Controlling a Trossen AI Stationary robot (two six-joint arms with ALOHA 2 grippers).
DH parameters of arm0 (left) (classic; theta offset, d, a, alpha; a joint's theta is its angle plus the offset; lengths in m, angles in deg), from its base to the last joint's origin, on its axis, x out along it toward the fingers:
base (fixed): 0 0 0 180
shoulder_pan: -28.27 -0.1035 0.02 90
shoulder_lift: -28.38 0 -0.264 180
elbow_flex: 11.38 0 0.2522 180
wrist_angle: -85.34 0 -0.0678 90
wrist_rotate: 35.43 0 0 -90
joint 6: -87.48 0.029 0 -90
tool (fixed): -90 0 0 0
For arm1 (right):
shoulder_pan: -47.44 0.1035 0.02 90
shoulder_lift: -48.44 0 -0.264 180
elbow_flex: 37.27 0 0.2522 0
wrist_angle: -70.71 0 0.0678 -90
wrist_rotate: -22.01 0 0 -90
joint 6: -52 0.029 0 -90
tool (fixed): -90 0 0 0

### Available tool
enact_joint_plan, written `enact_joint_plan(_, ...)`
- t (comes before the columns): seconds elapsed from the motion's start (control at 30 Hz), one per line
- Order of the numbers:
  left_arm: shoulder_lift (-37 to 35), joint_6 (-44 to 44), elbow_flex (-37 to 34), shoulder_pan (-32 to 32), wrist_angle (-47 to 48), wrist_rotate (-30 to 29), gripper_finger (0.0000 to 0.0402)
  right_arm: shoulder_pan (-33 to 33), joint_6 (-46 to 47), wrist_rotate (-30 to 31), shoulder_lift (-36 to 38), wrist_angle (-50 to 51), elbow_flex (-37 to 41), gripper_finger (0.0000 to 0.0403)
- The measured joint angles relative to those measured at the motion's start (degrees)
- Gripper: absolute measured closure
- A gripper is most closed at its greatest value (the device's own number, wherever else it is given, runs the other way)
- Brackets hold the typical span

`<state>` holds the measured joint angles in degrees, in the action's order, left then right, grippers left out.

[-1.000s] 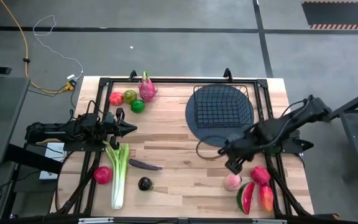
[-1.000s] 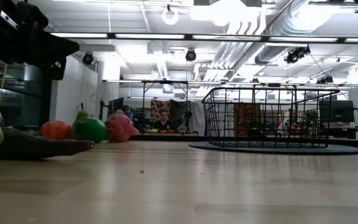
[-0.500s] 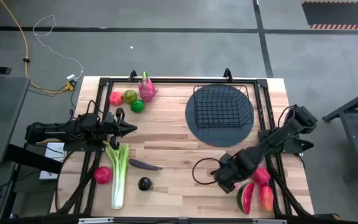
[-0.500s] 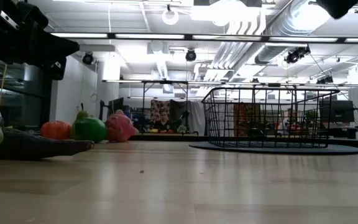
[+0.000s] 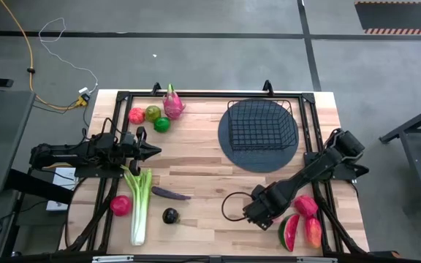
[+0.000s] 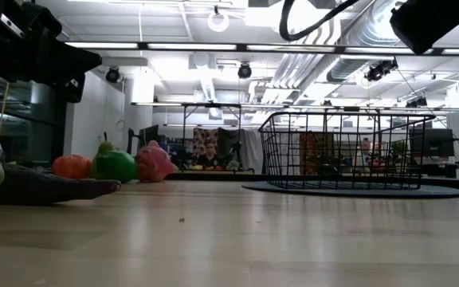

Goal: Build produce basket
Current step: Put the peach into the wire basket

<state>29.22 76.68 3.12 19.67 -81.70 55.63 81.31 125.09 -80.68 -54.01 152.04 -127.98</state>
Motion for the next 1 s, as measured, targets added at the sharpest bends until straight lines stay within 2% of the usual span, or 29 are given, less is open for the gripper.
enact_joint_plan(0.3, 0.0, 0.0, 0.0, 0.0, 0.0, 0.0, 0.0396, 1.9, -15.1, -0.8, 0.0, -1.9, 0.0, 0.004)
enact_joint_plan(0.43, 0.0, 0.0, 0.0, 0.0, 0.0, 0.0, 0.0396, 3.7, -20.4, 1.9, 0.0, -2.5, 0.0, 0.004)
enact_joint_plan(0.73, 0.0, 0.0, 0.0, 0.0, 0.0, 0.0, 0.0396, 6.2, -25.3, 8.2, 0.0, -2.3, 0.0, 0.004)
enact_joint_plan(1.0, 0.0, 0.0, 0.0, 0.0, 0.0, 0.0, 0.0396, 6.4, -27.2, 9.2, 0.0, -2.3, 0.0, 0.004)
